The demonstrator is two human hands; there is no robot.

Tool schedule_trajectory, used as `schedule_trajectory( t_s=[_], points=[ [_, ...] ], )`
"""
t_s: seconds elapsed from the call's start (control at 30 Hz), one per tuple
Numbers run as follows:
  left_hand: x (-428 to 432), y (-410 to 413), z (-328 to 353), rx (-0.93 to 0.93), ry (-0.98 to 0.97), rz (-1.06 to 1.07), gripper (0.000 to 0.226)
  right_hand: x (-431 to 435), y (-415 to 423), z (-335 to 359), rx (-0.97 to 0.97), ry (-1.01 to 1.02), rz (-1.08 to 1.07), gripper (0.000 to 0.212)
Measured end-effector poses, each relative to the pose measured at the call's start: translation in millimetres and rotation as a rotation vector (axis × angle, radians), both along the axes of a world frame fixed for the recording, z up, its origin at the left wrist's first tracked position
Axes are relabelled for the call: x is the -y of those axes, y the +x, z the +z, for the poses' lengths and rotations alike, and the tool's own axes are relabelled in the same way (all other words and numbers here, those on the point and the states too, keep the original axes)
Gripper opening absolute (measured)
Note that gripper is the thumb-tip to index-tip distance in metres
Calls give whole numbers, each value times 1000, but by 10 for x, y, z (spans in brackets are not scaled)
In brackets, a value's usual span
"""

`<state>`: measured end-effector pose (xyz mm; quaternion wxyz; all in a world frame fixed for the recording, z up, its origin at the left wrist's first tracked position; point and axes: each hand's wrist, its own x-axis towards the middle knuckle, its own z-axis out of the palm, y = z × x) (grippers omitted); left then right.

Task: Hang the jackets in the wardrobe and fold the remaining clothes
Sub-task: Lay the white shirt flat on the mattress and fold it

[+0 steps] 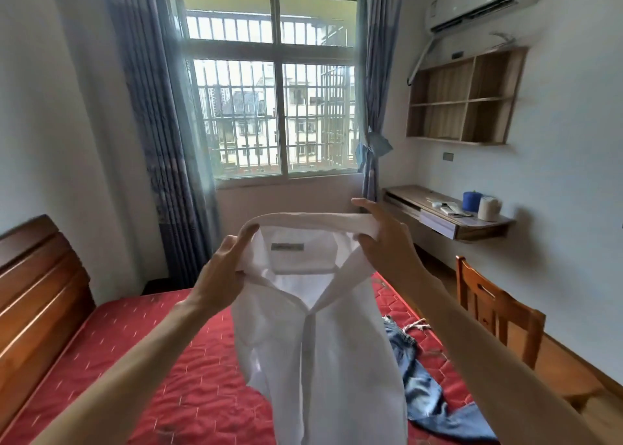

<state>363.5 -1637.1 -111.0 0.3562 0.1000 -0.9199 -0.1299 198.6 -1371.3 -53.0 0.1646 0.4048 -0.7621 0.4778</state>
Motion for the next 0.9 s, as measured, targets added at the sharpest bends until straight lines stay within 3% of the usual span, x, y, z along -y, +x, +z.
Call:
schedule_trajectory(
  t_s=[0.13,0.27,0.37,0.4,0.5,0.6,0.73,0.9],
  points=[
    [-56,572,184,-13,-12,99,75,-96,183,-102,-17,55,-67,44],
    [127,1024,245,39,117,193,63,-60,336,-219,149,62,-1,22],
    [254,1306,219,68,133,249,21,98,363,-375,206,156,88,23],
    [264,1379,208,64,149,254,17,172,378,-438,209,174,107,23],
    [377,1539,93,30,255,278,36,429,410,-668,232,171,142,35],
    [632,1626,-163,22,408,274,38,738,427,-927,247,205,168,50],
    [1083,1538,-688,126,514,350,24,1303,355,-1373,311,356,180,47],
    [1834,1218,-1431,264,577,432,34,2158,49,-2014,356,563,141,47]
  ],
)
